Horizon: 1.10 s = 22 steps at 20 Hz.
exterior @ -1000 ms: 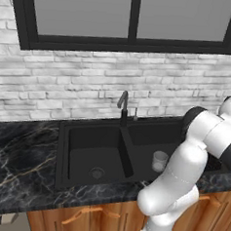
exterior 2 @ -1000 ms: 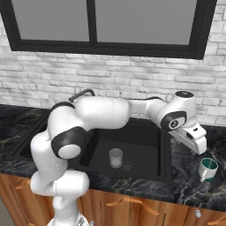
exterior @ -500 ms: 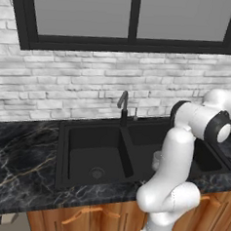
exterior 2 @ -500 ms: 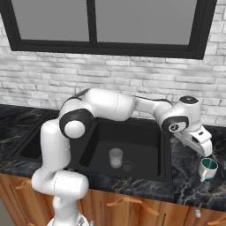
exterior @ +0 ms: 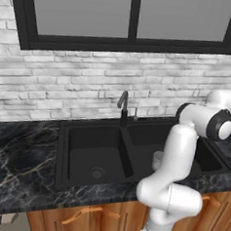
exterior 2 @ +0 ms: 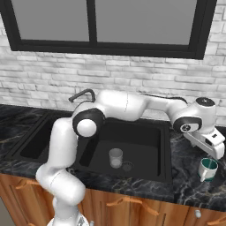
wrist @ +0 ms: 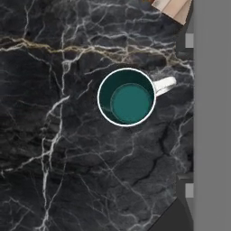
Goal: Move any existing items from the left basin to the right basin for drying. Then move the mug from the counter to the left basin of the sink for washing.
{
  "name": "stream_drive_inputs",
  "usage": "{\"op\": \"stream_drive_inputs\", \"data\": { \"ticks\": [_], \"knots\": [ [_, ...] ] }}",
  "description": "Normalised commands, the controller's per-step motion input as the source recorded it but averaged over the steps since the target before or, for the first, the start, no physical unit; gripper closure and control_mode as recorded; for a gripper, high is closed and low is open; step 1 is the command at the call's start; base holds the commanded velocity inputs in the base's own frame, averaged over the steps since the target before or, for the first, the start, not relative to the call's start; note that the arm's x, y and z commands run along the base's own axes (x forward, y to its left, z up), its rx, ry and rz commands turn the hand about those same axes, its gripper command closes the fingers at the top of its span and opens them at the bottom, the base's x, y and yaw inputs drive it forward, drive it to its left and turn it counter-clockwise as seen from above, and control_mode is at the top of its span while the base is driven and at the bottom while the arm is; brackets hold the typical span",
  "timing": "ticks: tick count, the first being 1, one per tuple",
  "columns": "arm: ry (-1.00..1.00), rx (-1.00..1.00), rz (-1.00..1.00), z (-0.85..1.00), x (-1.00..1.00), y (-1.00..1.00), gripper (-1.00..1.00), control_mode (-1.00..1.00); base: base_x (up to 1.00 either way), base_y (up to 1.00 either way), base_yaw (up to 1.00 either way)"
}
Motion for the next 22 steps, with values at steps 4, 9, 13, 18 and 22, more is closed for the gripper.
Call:
{"op": "stream_drive_inputs", "data": {
  "ticks": [4, 9, 13, 18, 22],
  "knots": [
    [0.0, 0.0, 0.05, -0.2, 0.3, -0.09, -1.0, -1.0, 0.0, 0.0, 0.0],
    [0.0, 0.0, 0.07, -0.26, 0.27, -0.11, -1.0, -1.0, 0.0, 0.0, 0.0],
    [0.0, 0.01, 0.04, -0.35, 0.1, -0.2, -1.0, -1.0, 0.0, 0.0, 0.0],
    [0.0, 0.0, 0.01, -0.25, 0.08, -0.09, -1.0, -1.0, 0.0, 0.0, 0.0],
    [0.01, 0.0, 0.0, -0.17, 0.2, 0.0, -1.0, -1.0, 0.0, 0.0, 0.0]
  ]
}}
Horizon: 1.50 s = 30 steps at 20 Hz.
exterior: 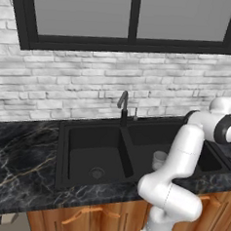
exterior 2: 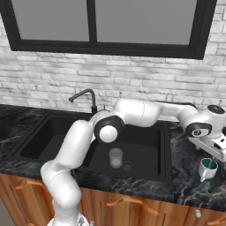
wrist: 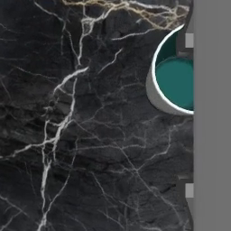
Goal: Move any existing items from the left basin to the right basin for drying. Then move the mug from the counter to the left basin of the sink for washing.
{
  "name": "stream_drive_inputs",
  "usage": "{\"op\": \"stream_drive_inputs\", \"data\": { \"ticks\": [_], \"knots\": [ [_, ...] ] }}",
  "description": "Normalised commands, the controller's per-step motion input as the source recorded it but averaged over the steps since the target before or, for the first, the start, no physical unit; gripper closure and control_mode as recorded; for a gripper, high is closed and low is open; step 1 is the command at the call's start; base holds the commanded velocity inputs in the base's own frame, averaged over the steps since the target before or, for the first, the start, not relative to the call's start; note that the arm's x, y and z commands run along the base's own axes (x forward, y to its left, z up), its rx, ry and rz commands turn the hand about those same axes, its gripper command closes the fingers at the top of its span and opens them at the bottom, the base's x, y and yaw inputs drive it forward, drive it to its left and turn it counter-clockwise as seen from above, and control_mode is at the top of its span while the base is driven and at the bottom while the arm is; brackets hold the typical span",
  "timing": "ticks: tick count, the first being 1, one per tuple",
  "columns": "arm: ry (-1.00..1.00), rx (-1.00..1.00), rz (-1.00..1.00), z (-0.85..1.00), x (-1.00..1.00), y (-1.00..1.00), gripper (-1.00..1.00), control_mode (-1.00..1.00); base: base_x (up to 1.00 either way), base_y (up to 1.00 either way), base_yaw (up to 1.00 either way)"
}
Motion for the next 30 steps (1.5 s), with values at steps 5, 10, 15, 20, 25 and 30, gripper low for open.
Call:
{"op": "stream_drive_inputs", "data": {
  "ticks": [5, 10, 15, 20, 25, 30],
  "knots": [
    [0.01, 0.0, 0.0, -0.2, 0.11, 0.0, -1.0, -1.0, 0.0, 0.0, 0.0],
    [0.0, 0.0, 0.0, -0.15, -0.01, -0.02, -1.0, -1.0, 0.0, 0.0, 0.0],
    [0.0, 0.0, 0.0, -0.12, -0.06, -0.08, -1.0, -1.0, 0.0, 0.0, 0.0],
    [0.0, 0.0, 0.0, -0.13, -0.01, -0.06, -1.0, -1.0, 0.0, 0.0, 0.0],
    [0.0, 0.0, 0.0, -0.09, -0.15, -0.02, -1.0, -1.0, 0.0, 0.0, 0.0],
    [0.0, 0.0, -0.02, -0.13, -0.08, 0.03, -1.0, -1.0, 0.0, 0.0, 0.0]
  ]
}}
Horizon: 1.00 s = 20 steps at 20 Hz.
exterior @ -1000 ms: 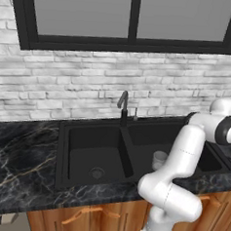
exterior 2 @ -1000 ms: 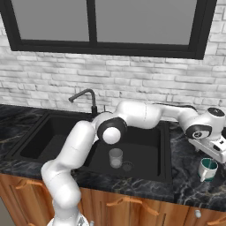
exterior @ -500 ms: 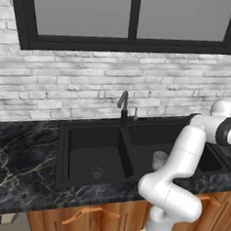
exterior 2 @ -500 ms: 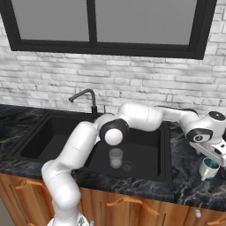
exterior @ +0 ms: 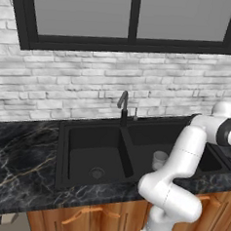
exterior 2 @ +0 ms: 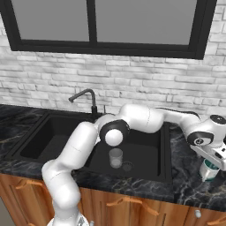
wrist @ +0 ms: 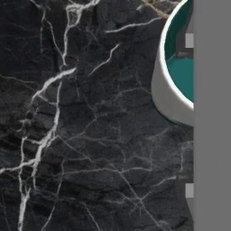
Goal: Move any existing items from the left basin to the right basin for drying. Then move the mug from the counter to the left basin of the sink for washing.
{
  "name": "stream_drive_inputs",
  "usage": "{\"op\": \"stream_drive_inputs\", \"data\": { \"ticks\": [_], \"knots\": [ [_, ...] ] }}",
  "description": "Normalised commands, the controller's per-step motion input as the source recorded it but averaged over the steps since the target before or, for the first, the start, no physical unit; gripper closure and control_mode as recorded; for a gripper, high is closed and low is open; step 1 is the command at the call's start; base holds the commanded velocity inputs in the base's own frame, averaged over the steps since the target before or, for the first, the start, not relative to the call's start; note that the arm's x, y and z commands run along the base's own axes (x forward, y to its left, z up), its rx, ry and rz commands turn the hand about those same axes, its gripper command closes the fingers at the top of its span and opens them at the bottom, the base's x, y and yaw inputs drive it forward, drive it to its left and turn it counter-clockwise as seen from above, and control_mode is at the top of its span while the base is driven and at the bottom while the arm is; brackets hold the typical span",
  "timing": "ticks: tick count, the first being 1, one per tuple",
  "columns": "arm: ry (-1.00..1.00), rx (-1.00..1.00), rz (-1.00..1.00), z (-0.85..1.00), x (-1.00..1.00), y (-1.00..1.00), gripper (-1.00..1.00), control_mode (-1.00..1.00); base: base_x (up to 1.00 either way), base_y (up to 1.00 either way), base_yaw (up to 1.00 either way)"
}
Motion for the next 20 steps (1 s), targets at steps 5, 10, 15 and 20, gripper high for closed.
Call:
{"op": "stream_drive_inputs", "data": {
  "ticks": [5, 10, 15, 20],
  "knots": [
    [0.01, 0.0, -0.01, -0.19, -0.03, 0.16, 1.0, -1.0, 0.0, 0.0, 0.0],
    [0.01, 0.0, 0.0, -0.03, 0.0, 0.02, 1.0, -1.0, 0.0, 0.0, 0.0],
    [0.0, 0.0, 0.0, 0.0, 0.0, 0.12, 1.0, -1.0, 0.0, 0.0, 0.0],
    [0.0, 0.0, 0.0, 0.35, -0.12, 0.11, 1.0, -1.0, 0.0, 0.0, 0.0]
  ]
}}
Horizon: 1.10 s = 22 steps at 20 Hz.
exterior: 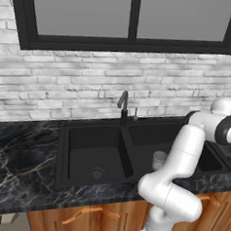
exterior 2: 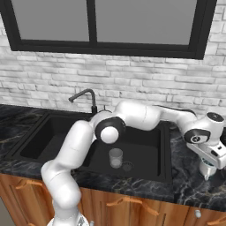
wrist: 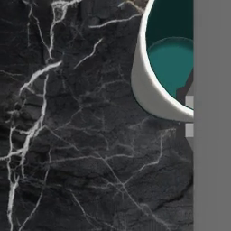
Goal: Move any existing items from the left basin to the right basin for drying. Then move the mug from the counter to the left basin of the sink for washing.
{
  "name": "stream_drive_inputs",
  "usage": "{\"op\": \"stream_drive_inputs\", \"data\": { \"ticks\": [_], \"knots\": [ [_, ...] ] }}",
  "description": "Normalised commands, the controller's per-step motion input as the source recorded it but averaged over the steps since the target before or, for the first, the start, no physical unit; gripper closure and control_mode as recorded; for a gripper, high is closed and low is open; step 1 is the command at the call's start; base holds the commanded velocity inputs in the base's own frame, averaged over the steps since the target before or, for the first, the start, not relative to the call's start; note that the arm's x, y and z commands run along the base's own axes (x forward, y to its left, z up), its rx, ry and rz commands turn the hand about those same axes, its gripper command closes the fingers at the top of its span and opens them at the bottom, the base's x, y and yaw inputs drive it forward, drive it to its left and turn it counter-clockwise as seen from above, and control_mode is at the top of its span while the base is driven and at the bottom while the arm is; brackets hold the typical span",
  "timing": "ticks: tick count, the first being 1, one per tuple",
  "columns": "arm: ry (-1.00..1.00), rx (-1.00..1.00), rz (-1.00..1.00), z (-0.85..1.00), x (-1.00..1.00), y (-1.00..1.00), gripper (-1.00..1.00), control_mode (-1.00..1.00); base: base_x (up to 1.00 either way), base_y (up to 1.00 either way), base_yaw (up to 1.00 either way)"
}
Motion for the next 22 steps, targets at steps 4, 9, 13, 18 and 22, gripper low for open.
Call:
{"op": "stream_drive_inputs", "data": {
  "ticks": [4, 9, 13, 18, 22],
  "knots": [
    [0.0, -0.03, 0.0, 0.65, -0.16, 0.19, 1.0, -1.0, 0.0, 0.0, 0.0],
    [0.0, -0.04, 0.0, 0.61, -0.03, 0.4, 1.0, -1.0, 0.0, 0.0, 0.0],
    [0.0, -0.06, 0.03, 0.54, -0.01, 0.62, 1.0, -1.0, 0.0, 0.0, 0.0],
    [0.0, -0.07, 0.09, 0.44, -0.02, 0.79, 1.0, -1.0, 0.0, 0.0, 0.0],
    [0.01, -0.06, 0.13, 0.2, -0.06, 0.86, 1.0, -1.0, 0.0, 0.0, 0.0]
  ]
}}
